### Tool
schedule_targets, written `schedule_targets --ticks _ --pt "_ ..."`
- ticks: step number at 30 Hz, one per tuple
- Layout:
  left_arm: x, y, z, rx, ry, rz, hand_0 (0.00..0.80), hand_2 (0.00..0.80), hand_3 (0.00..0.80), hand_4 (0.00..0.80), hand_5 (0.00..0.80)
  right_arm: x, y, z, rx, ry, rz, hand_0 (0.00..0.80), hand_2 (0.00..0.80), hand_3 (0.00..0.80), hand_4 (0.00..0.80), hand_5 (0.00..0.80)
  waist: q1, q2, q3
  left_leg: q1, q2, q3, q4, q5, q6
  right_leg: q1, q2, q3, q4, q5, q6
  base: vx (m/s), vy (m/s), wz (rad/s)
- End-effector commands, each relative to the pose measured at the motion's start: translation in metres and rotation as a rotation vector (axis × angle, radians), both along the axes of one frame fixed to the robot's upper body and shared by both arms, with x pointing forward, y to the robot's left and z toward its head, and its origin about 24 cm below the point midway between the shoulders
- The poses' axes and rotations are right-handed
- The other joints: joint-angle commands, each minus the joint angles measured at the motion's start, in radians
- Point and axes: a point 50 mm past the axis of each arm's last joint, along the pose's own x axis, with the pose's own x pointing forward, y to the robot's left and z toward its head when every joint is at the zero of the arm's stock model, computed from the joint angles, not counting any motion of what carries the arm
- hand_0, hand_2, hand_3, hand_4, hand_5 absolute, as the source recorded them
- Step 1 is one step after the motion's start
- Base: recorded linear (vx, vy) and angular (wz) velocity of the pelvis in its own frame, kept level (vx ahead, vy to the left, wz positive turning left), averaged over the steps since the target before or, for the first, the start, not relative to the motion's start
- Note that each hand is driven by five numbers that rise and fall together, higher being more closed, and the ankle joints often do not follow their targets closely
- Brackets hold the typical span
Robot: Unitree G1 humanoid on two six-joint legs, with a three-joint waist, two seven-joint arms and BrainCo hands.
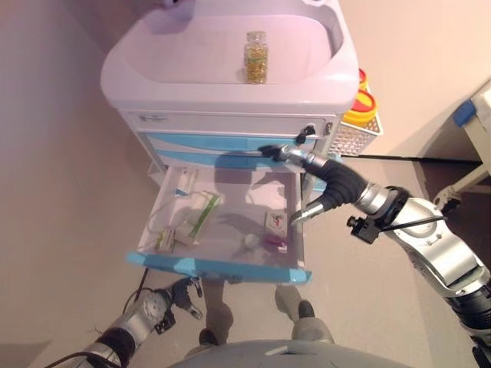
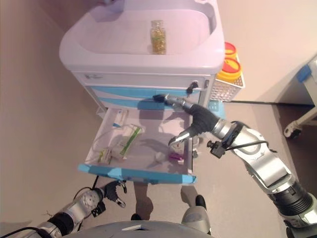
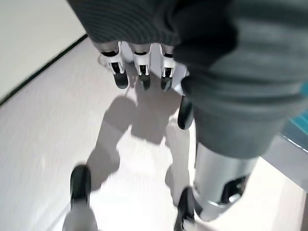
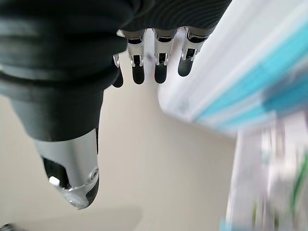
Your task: Open the drawer and pick up the medicine
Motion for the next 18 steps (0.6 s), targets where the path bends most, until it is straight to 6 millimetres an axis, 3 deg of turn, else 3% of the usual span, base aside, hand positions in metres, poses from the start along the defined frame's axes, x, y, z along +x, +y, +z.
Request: schedule_targets --ticks 1,5,8,13,18 --pt "0.065 0.017 0.052 0.004 -0.278 0.042 0.000 0.000 0.000 0.000 0.000 -0.018 0.019 0.010 0.078 0.026 0.224 0.000 0.000 0.000 0.000 0.000 -0.019 -0.007 0.022 -0.014 0.022 -0.010 0.195 -0.176 0.047 -0.094 -0.013 -0.020 0.077 0.034 0.006 0.017 0.002 -0.21" --pt "0.073 0.025 0.059 -0.016 -0.323 0.089 0.000 0.000 0.000 0.000 0.000 -0.024 0.025 0.012 0.099 0.056 0.332 0.000 0.000 0.000 0.000 0.000 -0.039 -0.003 0.031 -0.012 0.022 0.003 0.203 -0.182 0.046 -0.111 -0.006 0.007 0.083 0.035 0.000 0.011 0.008 -0.22" --pt "0.078 0.034 0.065 -0.004 -0.356 0.113 0.000 0.000 0.000 0.000 0.000 -0.024 0.030 0.003 0.148 0.246 0.393 0.000 0.000 0.000 0.000 0.000 -0.057 0.002 0.034 -0.015 0.021 0.015 0.216 -0.188 0.044 -0.123 -0.001 0.030 0.095 0.028 -0.004 0.037 0.018 -0.25" --pt "0.090 0.046 0.080 -0.053 -0.421 0.190 0.000 0.000 0.000 0.000 0.000 -0.031 0.030 -0.037 0.117 0.509 0.402 0.000 0.000 0.000 0.000 0.000 -0.098 0.026 0.054 -0.012 0.015 0.019 0.235 -0.210 0.040 -0.142 0.003 0.061 0.119 0.003 -0.003 0.054 0.066 -0.18" --pt "0.109 0.071 0.115 -0.176 -0.550 0.355 0.000 0.000 0.000 0.000 0.000 -0.031 0.016 -0.069 0.072 0.620 0.315 0.000 0.000 0.000 0.000 0.000 -0.142 0.035 0.107 -0.044 0.022 0.039 0.269 -0.199 0.029 -0.188 0.013 0.091 0.146 -0.006 -0.016 -0.016 0.050 -0.20"
